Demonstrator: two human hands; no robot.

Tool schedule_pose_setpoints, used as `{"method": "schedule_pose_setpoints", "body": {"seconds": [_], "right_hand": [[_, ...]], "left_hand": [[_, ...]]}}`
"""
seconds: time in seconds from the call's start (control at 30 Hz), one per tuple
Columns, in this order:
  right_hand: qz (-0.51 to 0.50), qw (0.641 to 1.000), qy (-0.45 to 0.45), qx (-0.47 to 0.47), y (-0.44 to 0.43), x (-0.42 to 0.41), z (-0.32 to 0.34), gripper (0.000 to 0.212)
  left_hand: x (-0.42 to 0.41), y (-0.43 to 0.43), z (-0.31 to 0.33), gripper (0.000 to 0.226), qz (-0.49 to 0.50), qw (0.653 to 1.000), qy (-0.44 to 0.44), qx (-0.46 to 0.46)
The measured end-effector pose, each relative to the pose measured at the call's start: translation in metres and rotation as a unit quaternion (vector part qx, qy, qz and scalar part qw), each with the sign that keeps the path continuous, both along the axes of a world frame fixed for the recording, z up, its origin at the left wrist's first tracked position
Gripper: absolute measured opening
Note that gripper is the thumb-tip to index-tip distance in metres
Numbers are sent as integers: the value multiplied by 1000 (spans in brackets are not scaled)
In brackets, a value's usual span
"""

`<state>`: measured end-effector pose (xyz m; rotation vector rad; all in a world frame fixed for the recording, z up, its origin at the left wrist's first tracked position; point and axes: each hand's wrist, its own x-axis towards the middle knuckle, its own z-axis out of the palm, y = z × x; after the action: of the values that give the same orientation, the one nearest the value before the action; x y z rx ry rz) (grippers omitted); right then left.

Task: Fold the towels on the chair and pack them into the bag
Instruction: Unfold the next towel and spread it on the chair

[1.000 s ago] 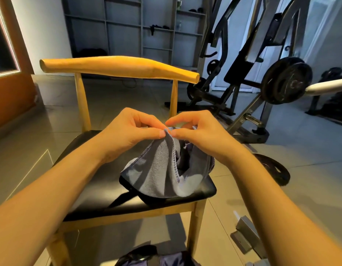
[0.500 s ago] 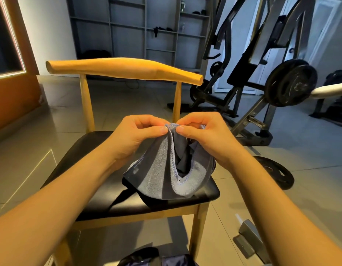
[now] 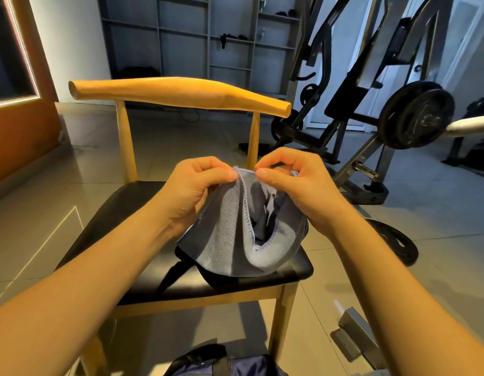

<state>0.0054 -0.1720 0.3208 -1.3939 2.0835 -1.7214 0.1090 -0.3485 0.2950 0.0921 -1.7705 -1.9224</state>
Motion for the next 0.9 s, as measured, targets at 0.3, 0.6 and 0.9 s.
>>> {"method": "schedule_pose_setpoints", "body": {"seconds": [0.3,0.6,0.9], "right_hand": [[-188,939,-282,-65,12,-41,-7,21],[-164,943,-287,-36,20,-52,-29,32],[-170,962,-212,15,21,-56,-34,28]], "left_hand": [[2,-56,9,21,192,980,43,19],[0,-86,-14,15,242,969,10,40],[-2,-90,-21,12,248,967,-5,68]]}}
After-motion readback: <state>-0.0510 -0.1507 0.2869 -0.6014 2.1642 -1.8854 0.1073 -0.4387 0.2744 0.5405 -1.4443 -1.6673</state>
